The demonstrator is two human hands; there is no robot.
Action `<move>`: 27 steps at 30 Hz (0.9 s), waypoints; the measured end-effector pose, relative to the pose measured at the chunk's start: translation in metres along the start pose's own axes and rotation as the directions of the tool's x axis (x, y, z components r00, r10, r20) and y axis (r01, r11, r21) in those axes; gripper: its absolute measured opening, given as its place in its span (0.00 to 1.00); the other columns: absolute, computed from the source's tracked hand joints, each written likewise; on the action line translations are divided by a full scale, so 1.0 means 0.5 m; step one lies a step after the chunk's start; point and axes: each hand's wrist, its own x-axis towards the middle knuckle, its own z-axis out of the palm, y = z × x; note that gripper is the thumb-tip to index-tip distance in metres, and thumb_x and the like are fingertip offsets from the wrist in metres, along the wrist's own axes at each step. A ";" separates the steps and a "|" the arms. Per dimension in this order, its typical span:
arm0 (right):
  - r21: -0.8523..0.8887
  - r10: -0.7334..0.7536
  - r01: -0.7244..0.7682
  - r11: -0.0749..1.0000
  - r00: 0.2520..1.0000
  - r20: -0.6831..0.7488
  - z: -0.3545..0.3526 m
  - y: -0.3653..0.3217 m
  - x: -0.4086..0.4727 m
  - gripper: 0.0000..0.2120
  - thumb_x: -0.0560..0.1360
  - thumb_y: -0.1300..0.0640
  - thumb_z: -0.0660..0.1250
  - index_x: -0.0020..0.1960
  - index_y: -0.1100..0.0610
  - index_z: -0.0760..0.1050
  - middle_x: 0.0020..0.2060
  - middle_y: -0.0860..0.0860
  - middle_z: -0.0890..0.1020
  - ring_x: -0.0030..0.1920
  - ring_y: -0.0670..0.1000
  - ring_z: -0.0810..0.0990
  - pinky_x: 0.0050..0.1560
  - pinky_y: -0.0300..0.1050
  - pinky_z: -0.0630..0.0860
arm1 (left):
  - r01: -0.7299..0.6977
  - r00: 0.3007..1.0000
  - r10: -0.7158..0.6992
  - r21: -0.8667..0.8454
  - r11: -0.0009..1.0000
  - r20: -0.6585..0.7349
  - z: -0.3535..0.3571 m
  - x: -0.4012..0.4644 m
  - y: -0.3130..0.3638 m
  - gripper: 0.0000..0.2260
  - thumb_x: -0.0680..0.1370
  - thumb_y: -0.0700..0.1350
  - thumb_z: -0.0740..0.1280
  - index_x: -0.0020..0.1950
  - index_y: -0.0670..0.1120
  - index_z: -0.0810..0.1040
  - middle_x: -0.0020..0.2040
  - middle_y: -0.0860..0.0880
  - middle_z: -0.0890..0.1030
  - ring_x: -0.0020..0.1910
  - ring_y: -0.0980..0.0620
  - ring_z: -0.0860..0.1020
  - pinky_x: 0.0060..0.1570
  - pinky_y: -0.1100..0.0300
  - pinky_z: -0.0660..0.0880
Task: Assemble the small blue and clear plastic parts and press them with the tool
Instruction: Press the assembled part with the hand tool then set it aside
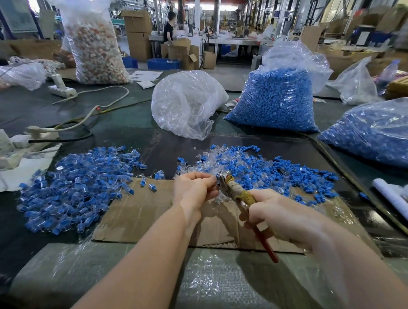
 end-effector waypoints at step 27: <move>-0.369 -0.035 -0.219 0.903 0.819 -0.572 -0.080 0.116 0.038 0.26 0.72 0.58 0.66 0.69 0.61 0.67 0.59 0.60 0.75 0.57 0.58 0.74 0.57 0.51 0.72 | -0.130 0.794 0.592 0.911 0.391 -0.140 -0.216 0.049 0.012 0.07 0.76 0.39 0.66 0.52 0.42 0.82 0.53 0.44 0.78 0.54 0.45 0.72 0.52 0.56 0.68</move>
